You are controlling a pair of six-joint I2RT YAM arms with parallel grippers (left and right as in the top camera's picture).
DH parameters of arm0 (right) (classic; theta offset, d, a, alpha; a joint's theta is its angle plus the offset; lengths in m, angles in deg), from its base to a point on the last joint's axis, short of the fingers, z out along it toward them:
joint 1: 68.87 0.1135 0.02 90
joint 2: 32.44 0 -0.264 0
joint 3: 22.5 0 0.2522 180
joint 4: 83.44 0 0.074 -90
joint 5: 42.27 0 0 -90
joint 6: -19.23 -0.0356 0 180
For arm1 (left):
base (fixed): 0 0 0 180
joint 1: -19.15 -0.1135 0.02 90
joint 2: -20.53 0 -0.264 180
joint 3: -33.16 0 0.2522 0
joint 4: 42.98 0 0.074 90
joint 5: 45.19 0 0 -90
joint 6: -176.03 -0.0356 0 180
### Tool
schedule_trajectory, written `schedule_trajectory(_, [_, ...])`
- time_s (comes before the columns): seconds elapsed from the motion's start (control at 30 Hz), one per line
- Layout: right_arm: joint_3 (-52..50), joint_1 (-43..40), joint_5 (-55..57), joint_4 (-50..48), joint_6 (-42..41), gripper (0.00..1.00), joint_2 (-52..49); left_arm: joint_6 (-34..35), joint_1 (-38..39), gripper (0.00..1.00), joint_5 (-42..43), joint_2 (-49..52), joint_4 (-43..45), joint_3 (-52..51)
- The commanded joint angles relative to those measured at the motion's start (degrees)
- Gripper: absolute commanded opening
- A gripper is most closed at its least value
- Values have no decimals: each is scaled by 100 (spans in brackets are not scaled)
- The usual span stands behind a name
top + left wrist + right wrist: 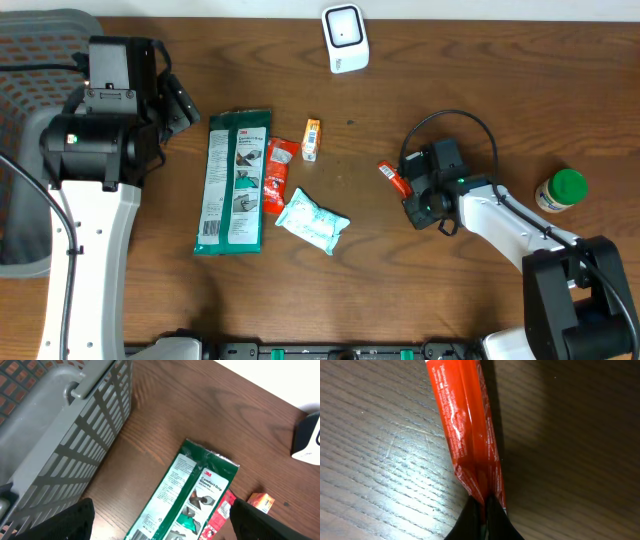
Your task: Scan the item barcode
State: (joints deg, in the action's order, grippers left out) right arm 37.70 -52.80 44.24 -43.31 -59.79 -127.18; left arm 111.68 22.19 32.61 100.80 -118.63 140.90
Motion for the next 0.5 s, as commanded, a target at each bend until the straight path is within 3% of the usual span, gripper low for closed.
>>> schedule_trajectory(0.0, [55, 42, -1082, 181, -31, 1, -35, -11, -26, 87, -72, 20, -20, 92])
schedule_trajectory(0.3, [330, 37, -2918, 127, -1047, 1, 109, -11, -24, 87, -72, 20, -17, 92])
schedule_trajectory(0.47, [323, 37, -3117, -177, -1862, 1, 105, -11, -24, 87, -72, 20, -17, 92])
